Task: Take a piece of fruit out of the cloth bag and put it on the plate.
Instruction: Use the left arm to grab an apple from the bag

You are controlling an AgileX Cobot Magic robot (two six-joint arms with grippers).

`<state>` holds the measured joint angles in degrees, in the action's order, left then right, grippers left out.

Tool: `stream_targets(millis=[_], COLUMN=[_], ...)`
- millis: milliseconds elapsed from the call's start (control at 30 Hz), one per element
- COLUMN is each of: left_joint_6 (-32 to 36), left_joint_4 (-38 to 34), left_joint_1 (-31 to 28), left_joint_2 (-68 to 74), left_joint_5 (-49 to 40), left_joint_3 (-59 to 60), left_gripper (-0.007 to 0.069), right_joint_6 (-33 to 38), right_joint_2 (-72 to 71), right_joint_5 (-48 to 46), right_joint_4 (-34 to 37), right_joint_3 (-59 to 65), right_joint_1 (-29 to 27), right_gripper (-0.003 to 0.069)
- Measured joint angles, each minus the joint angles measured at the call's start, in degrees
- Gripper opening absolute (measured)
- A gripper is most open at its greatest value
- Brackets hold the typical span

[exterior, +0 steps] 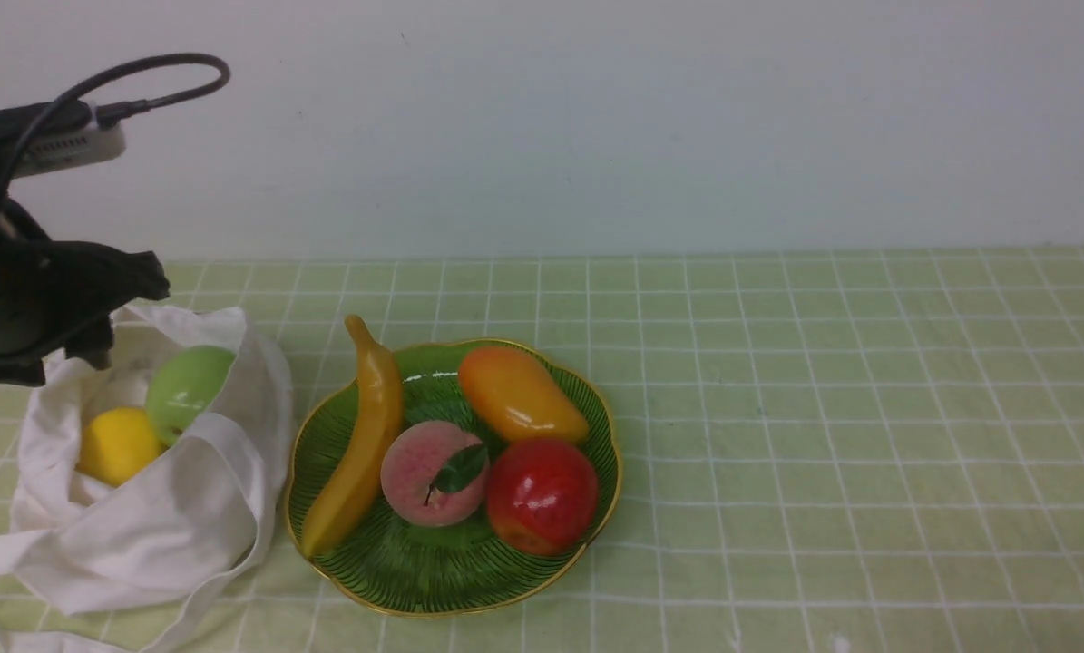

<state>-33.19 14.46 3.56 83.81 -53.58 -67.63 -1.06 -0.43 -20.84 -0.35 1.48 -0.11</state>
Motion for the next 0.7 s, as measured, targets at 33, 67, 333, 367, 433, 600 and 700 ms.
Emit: stream_targets(millis=[33,67,333,367,433,600,700], left_joint_6=[-0.67,-1.38,-6.72,-6.42,-5.65,-3.13,-2.01], left_joint_4=[0.00,0.00,-4.38,-5.55,-7.88,-12.68,-13.43], left_joint_1=[0.00,0.00,-2.85,-2.85,-2.85,-2.85,-2.85], left_joint_2=[1.19,2.37,12.60,13.75,15.55,18.79,19.91], left_joint_5=[0.06,0.19,1.58,1.70,2.54,4.64,5.09], left_joint_3=[-0.75,-1.50,-6.28,-6.41,-6.41,-6.52,-6.61], left_gripper=[0.0363,0.0389,0.0521,0.0521,0.0521,0.0521,0.0521], right_joint_6=[0.00,0.00,0.00,0.00,0.00,0.00,0.00], right_joint_2=[0.00,0.00,0.00,0.00,0.00,0.00,0.00], right_joint_5=[0.00,0.00,0.00,0.00,0.00,0.00,0.00], right_joint_4=[0.00,0.00,0.00,0.00,0.00,0.00,0.00], right_joint_3=[0.00,0.00,0.00,0.00,0.00,0.00,0.00], right_joint_1=[0.00,0.00,0.00,0.00,0.00,0.00,0.00], right_gripper=[-0.0015,-0.0015,-0.0015,-0.0015,-0.0015,-0.0015,-0.0015])
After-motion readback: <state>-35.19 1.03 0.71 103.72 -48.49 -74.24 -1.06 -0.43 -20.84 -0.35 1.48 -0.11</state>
